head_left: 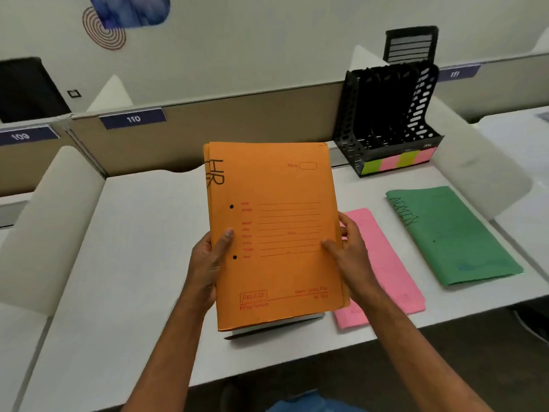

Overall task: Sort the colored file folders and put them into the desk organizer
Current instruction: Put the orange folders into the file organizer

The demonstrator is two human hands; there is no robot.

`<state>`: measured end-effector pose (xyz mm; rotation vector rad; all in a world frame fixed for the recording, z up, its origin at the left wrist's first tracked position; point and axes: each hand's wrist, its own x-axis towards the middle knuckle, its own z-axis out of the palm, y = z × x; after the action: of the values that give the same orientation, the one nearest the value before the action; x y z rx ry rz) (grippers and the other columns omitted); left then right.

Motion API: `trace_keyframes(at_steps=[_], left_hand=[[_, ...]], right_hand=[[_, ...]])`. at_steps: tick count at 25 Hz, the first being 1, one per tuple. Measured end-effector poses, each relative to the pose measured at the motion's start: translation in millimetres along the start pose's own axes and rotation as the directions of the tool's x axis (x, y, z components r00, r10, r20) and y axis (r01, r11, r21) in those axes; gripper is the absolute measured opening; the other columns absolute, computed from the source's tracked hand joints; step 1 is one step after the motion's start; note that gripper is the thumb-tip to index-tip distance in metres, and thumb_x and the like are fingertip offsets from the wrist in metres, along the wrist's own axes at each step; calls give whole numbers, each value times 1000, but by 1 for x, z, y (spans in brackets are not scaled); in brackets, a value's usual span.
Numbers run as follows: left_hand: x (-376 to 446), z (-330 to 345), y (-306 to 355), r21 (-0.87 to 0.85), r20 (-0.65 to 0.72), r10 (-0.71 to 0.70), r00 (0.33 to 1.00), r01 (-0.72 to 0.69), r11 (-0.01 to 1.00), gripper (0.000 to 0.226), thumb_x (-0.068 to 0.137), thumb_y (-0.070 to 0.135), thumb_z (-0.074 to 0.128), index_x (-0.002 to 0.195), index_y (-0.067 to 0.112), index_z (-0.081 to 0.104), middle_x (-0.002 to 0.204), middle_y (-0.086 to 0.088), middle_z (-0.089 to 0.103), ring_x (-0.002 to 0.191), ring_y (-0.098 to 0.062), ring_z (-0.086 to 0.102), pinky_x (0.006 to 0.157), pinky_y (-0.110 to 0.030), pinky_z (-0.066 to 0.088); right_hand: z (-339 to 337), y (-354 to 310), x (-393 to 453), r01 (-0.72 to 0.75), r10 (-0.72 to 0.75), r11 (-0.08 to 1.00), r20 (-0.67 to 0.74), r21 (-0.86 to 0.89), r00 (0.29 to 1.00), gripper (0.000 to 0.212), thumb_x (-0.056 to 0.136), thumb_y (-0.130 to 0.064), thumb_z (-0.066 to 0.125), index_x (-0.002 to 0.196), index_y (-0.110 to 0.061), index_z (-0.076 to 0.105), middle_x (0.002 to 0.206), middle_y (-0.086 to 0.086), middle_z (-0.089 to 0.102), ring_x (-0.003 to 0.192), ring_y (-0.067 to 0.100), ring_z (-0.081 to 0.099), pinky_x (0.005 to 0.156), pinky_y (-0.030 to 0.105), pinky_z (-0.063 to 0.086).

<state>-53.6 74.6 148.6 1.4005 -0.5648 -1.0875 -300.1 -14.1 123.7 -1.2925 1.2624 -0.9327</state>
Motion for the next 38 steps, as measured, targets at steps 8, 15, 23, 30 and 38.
trace_keyframes(at_steps=[8,15,23,30,38], left_hand=[[-3,132,-27,-25,154,-111,982,116,993,45,90,32,69,133,18,59,114,-8,78,100,-30,77,75,-43,64],[47,215,-24,46,159,-21,987,14,999,39,82,35,70,119,20,66,104,-6,80,91,-29,78,69,-41,65],[116,347,-2,180,227,202,953,-245,953,22,84,55,71,101,40,72,98,8,79,85,-18,78,79,-42,65],[157,445,-2,110,214,376,902,-404,908,17,93,24,73,108,30,78,100,7,74,93,-8,73,83,-39,63],[188,521,-28,42,253,375,892,-397,917,56,95,18,70,148,18,53,148,-5,57,137,-21,55,107,-45,53]], right_hand=[[-124,17,31,-54,55,997,-19,48,998,58,100,-22,62,150,-40,39,138,-5,57,115,14,61,85,37,57],[-157,19,106,-89,89,996,-22,4,996,82,93,-36,70,157,-42,19,155,-10,40,140,17,44,113,53,42],[-175,-37,188,-178,155,978,192,107,969,91,86,-66,63,160,-43,14,164,-13,29,140,12,43,114,51,43],[-211,-79,252,104,-117,989,141,102,983,81,75,-52,77,146,-32,43,130,-3,65,119,15,66,96,37,57],[-248,-68,307,276,-271,960,-105,35,957,44,105,-37,52,145,-23,46,122,-2,66,104,11,70,84,29,61]])
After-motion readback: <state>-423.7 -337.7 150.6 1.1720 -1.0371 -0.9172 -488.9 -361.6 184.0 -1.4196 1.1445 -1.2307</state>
